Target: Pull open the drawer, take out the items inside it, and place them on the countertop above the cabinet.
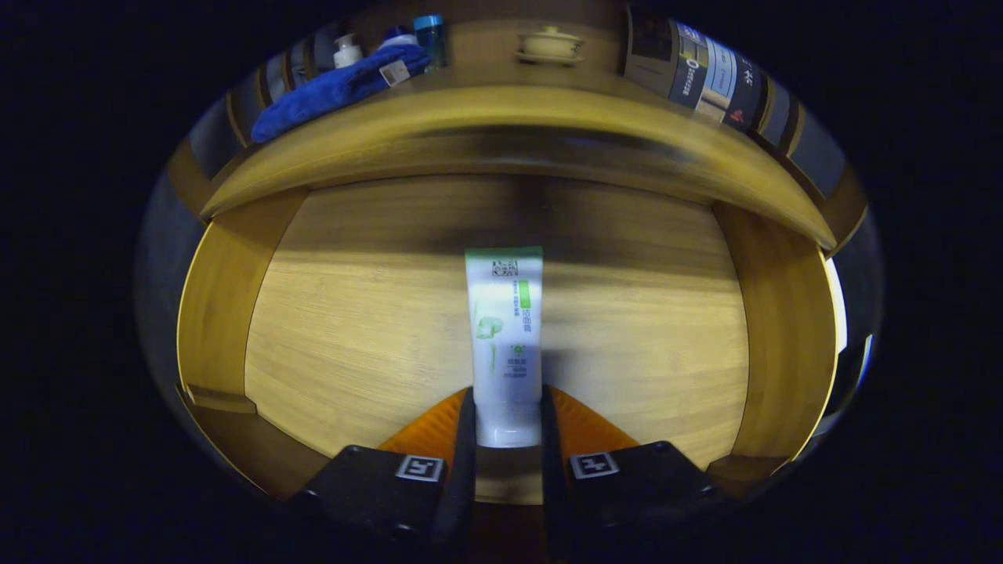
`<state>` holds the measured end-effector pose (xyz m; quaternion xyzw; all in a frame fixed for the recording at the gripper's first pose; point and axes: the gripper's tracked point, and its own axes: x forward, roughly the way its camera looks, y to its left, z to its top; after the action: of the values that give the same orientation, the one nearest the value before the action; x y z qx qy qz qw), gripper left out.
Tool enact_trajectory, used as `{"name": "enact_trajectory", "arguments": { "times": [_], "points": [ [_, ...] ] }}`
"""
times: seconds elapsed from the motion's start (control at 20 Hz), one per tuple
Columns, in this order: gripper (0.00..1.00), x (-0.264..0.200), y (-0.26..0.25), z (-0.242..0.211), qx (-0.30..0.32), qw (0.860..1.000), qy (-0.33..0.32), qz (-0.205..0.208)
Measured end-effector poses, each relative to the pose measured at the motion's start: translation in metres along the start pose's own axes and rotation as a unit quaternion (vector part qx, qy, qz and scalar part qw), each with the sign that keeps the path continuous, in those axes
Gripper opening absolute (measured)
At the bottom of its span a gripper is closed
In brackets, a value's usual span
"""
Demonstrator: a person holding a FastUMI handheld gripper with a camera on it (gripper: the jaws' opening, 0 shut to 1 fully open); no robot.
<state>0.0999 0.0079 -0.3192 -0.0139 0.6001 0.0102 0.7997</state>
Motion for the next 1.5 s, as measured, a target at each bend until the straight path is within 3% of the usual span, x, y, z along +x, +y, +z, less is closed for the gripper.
{"name": "enact_trajectory", "arguments": {
  "times": [0.25,0.5,0.65,0.85,1.05,1.25,1.5],
  "points": [
    [0.44,-0.039,0.009,0.008,-0.055,0.997,-0.037,0.048],
    [0.44,-0.091,0.043,0.01,-0.118,0.983,-0.061,0.126],
    [0.44,-0.12,0.055,0.037,-0.121,0.977,-0.097,0.149],
    [0.44,-0.123,0.022,0.128,-0.084,0.974,-0.199,0.069],
    [0.44,-0.101,-0.011,0.188,-0.013,0.974,-0.224,0.033],
    [0.44,-0.068,-0.039,0.207,0.014,0.977,-0.215,-0.007],
    [0.44,-0.038,-0.037,0.203,0.018,0.983,-0.179,-0.02]
  ]
}}
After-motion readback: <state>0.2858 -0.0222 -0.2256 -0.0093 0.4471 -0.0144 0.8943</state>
